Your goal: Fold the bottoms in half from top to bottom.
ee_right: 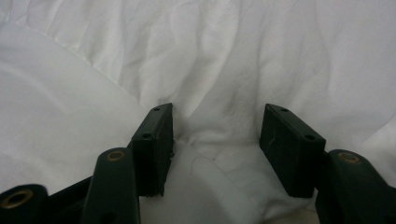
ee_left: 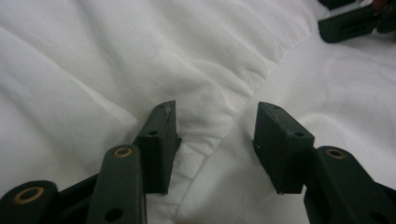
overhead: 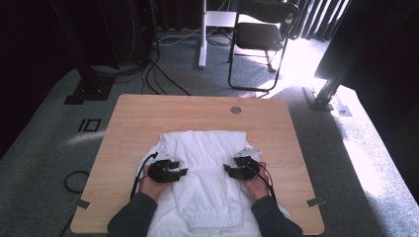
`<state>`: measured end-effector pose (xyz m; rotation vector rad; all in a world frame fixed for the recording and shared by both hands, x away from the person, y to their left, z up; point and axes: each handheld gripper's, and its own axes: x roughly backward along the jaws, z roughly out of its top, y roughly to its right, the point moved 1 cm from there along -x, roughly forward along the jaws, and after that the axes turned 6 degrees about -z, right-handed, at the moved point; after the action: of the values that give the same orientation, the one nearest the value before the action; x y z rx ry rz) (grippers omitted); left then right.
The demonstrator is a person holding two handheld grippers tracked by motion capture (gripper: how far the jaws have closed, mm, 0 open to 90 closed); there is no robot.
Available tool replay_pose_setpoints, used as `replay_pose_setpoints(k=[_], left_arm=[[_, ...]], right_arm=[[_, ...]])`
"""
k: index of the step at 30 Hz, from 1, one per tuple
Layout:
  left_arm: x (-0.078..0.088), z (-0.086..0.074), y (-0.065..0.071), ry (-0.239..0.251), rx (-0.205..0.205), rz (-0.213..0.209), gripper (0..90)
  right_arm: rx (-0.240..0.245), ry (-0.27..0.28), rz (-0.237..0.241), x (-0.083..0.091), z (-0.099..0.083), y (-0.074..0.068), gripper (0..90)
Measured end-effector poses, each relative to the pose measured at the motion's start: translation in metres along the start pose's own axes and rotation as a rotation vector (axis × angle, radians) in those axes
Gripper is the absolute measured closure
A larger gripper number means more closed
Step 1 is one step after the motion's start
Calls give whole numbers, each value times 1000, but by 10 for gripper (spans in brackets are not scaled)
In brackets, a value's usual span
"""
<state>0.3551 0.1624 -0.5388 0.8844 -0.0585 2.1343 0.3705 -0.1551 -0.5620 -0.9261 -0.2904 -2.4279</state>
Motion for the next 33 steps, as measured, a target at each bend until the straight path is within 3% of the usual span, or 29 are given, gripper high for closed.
replay_pose_setpoints(k=[4, 7, 9, 12, 15, 20, 24, 26, 29, 33], left_arm=[[17, 27, -25, 81, 50, 84, 385], [16, 47, -50, 98, 96, 117, 333], [9, 55, -65, 82, 115, 179, 279], [-9, 58, -88, 36, 164, 225, 148], [-20, 52, -100, 30, 210, 220, 134], [-27, 47, -105, -6, 200, 237, 106], [-31, 42, -111, -29, 217, 236, 79], [-31, 41, -113, -26, 209, 250, 33], [-33, 41, -112, -33, 186, 256, 34], [-32, 41, -107, -40, 165, 206, 101]], right_arm=[[-1, 4, 1, -1, 0, 0, 438], [-1, 9, 2, -1, -1, 0, 438], [-5, 11, 4, -1, -1, 0, 438], [-3, 17, 6, -1, -2, 1, 439], [-4, 20, 9, -1, -2, 1, 440], [-2, 24, 10, -1, -3, 2, 440], [-3, 27, 8, -1, -3, 1, 440], [-3, 27, 7, -1, -3, 1, 440], [-4, 28, 8, -1, -3, 1, 440], [-7, 30, 8, 0, -4, 1, 440]])
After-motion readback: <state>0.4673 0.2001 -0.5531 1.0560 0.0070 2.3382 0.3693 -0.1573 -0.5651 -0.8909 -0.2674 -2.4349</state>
